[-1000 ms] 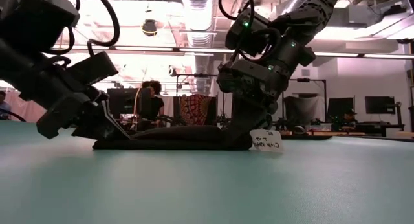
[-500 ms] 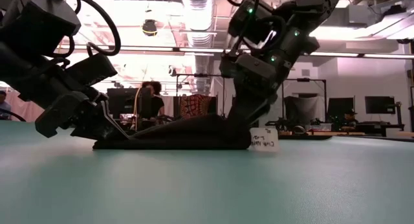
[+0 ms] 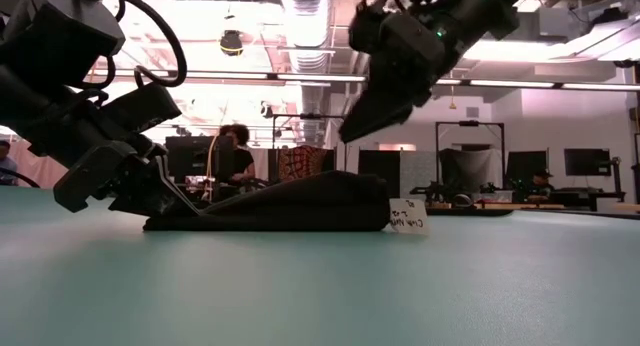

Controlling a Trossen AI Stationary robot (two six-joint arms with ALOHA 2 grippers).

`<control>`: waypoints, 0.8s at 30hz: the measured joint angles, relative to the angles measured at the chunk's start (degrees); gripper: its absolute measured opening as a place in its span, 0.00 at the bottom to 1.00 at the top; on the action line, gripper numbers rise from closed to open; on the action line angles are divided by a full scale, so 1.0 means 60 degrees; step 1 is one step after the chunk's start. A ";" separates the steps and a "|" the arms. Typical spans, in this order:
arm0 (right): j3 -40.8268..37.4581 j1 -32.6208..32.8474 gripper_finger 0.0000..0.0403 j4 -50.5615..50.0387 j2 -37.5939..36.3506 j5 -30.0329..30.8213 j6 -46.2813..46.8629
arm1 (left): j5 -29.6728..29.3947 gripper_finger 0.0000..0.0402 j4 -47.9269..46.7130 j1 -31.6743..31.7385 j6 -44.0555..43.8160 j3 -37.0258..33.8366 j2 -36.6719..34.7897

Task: Roll towel
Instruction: Roll the black towel

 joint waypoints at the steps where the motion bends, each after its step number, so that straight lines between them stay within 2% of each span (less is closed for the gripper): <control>1: 0.0000 0.0118 0.29 0.0306 0.0118 -0.0087 -0.0111 | 0.0000 0.00 -0.0004 0.0000 -0.0004 0.0000 0.0001; 5: 0.0002 0.0550 0.07 0.1057 0.0685 -0.0193 -0.0529 | 0.0026 0.00 -0.0011 0.0000 -0.0076 -0.0004 0.0004; 7: 0.0004 0.0631 0.03 0.1114 0.0947 -0.0092 -0.0648 | 0.0044 0.00 -0.0011 0.0000 -0.0084 -0.0004 0.0004; 12: 0.0004 0.0310 0.06 0.0918 0.1383 0.0123 -0.0497 | 0.0062 0.00 -0.0015 0.0000 -0.0084 -0.0004 0.0004; 18: 0.0004 -0.0022 0.02 0.0765 0.1384 0.0094 -0.0562 | 0.0156 0.00 -0.0020 0.0000 -0.0071 -0.0011 0.0004; 24: 0.0018 -0.0153 0.03 0.0316 0.1698 0.0094 -0.0536 | 0.0174 0.00 -0.0066 0.0000 -0.0059 -0.0011 0.0004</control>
